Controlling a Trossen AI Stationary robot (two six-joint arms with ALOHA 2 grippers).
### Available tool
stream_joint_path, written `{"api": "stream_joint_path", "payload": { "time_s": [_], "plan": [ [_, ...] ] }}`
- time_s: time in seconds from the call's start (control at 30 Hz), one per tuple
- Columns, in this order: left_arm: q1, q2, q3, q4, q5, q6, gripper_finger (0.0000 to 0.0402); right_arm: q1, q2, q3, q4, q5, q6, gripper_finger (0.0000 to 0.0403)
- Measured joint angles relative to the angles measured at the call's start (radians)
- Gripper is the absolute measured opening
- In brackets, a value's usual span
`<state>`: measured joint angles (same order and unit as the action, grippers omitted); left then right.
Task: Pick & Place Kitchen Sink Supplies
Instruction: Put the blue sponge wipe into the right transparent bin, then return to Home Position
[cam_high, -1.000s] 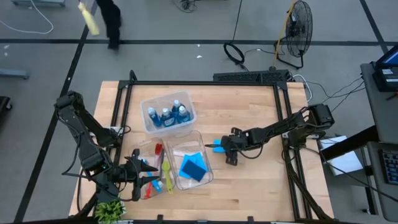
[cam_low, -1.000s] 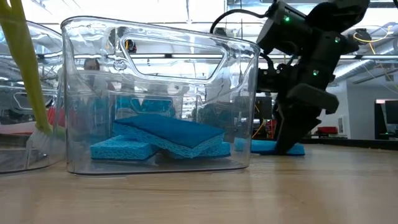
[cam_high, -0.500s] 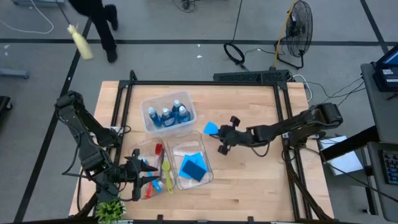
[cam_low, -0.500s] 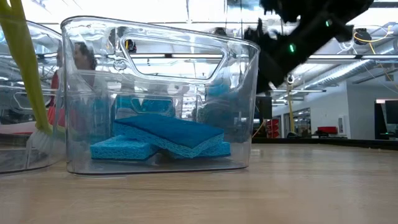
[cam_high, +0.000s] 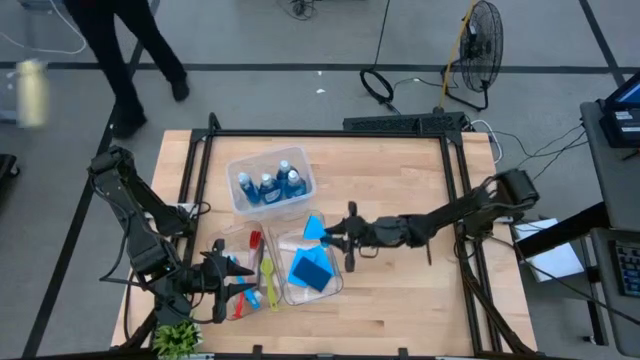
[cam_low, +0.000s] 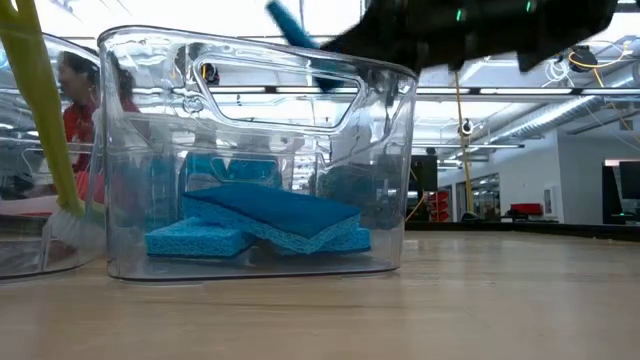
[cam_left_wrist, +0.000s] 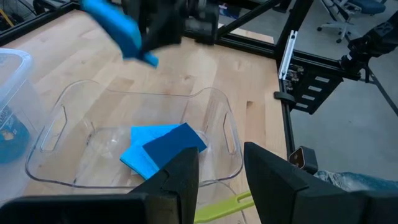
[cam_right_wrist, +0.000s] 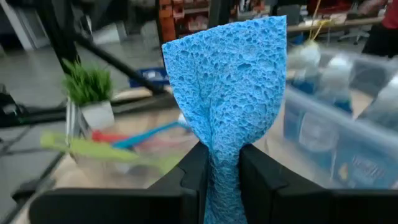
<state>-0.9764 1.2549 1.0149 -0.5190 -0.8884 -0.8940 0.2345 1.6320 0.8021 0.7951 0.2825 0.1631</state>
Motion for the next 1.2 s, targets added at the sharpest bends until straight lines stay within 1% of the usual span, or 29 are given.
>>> {"api": "stream_joint_path", "payload": {
  "time_s": [0.17,0.27,0.37,0.57,0.73,0.87,1.13,1.17,1.2],
  "plan": [
    [0.000,0.000,0.000,0.000,0.000,0.000,0.0132,0.005,0.136,0.004,0.051,-0.014,-0.005,0.0061],
    [0.000,0.000,0.000,0.000,0.000,0.000,0.0132,0.006,0.174,0.022,0.046,-0.025,-0.018,0.0070],
    [0.000,0.000,0.000,0.000,0.000,0.000,0.0132,0.006,0.188,0.047,0.050,-0.049,-0.019,0.0098],
    [0.000,0.000,0.000,0.000,0.000,0.000,0.0132,0.011,0.187,0.075,0.053,-0.123,0.009,0.0182],
    [0.000,0.000,0.000,0.000,0.000,0.000,0.0131,0.027,0.187,0.075,0.043,-0.128,0.011,0.0235],
    [0.000,0.000,0.000,0.000,0.000,0.000,0.0131,0.030,0.187,0.075,0.030,-0.128,0.013,0.0259],
    [0.000,0.000,0.000,0.000,0.000,0.000,0.0131,0.030,0.187,0.075,0.027,-0.132,0.087,0.0297],
    [0.000,0.000,0.000,0.000,0.000,0.000,0.0131,0.030,0.187,0.075,0.024,-0.147,0.113,0.0301],
    [0.000,0.000,0.000,0.000,0.000,0.000,0.0132,0.029,0.187,0.075,0.024,-0.187,0.143,0.0304]
  ]
}}
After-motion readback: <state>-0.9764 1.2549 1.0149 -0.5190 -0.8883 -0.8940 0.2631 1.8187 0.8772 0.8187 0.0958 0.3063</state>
